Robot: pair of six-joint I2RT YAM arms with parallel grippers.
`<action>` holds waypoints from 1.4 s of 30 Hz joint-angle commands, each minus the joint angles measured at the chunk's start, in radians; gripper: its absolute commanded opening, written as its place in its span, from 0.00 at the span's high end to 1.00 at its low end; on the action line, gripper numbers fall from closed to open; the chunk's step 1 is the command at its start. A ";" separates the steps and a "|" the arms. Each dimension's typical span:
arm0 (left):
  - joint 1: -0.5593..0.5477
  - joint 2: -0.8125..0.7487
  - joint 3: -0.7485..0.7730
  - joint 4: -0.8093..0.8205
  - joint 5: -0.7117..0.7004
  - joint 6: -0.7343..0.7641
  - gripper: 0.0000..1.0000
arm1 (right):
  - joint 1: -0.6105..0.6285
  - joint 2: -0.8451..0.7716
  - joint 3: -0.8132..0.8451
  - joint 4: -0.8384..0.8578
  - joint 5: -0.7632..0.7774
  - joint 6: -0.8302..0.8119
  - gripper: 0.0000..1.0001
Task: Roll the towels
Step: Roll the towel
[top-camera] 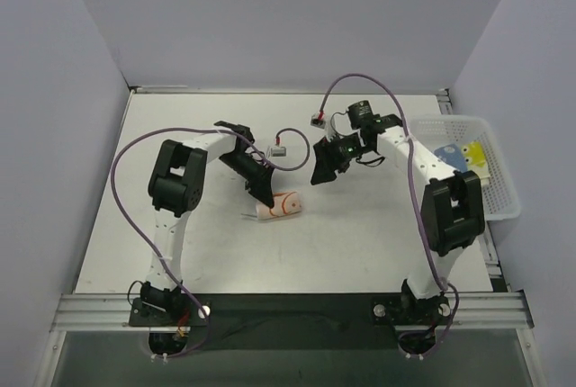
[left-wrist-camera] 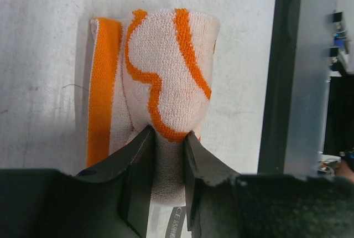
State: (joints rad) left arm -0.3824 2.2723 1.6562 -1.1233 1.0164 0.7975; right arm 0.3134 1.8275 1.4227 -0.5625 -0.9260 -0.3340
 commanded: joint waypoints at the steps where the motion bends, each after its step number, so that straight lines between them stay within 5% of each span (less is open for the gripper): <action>1: 0.007 0.085 0.028 -0.138 -0.062 0.088 0.74 | 0.125 -0.109 -0.063 0.035 0.128 -0.203 0.45; 8: 0.007 0.170 0.134 -0.200 -0.061 0.078 0.71 | 0.338 -0.198 -0.240 0.329 0.378 -0.359 0.44; 15: 0.007 0.254 0.224 -0.314 -0.053 0.124 0.67 | 0.440 -0.143 -0.308 0.477 0.434 -0.470 0.40; 21: 0.013 0.265 0.234 -0.306 -0.053 0.086 0.65 | 0.458 -0.056 -0.275 0.440 0.417 -0.508 0.43; 27: 0.025 0.273 0.266 -0.291 -0.039 -0.009 0.61 | 0.457 0.058 -0.190 0.314 0.401 -0.484 0.58; 31: 0.037 0.221 0.228 -0.234 -0.015 -0.096 0.49 | 0.441 0.107 -0.117 0.218 0.349 -0.458 0.69; 42: 0.152 -0.041 -0.085 0.173 -0.082 -0.505 0.29 | 0.400 0.211 0.001 0.069 0.274 -0.344 0.76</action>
State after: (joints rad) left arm -0.2695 2.3257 1.6524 -1.1580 1.0515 0.4309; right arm 0.7246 1.9953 1.4189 -0.3618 -0.6395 -0.7277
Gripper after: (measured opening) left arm 0.693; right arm 0.299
